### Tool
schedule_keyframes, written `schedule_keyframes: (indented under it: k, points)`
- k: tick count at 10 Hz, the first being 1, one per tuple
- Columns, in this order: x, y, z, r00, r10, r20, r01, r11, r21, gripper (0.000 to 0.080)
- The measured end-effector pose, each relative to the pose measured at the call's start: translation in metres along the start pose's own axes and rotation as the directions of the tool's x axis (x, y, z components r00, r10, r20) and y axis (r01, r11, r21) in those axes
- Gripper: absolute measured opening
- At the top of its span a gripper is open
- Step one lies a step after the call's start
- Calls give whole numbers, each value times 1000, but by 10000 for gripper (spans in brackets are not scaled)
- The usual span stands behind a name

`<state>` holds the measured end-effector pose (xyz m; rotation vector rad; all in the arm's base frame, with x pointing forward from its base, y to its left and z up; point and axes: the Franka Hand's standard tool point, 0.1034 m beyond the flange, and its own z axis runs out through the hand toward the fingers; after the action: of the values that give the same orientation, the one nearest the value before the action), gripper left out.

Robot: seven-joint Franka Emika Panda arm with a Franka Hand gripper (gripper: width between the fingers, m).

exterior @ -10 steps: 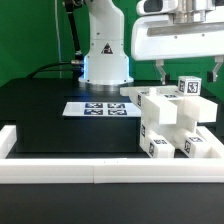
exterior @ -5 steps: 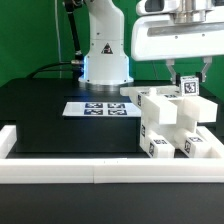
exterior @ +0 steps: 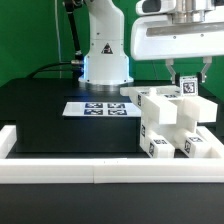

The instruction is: Assemble chair

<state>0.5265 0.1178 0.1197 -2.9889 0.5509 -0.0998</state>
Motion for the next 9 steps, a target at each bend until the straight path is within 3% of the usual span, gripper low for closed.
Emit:
schedule_keyframes:
  k: [4, 9]
  points:
    - [-1, -1, 0, 953, 304, -1, -304, 953, 3, 284]
    - [-1, -5, 1, 780, 626, -2, -626, 780, 10, 284]
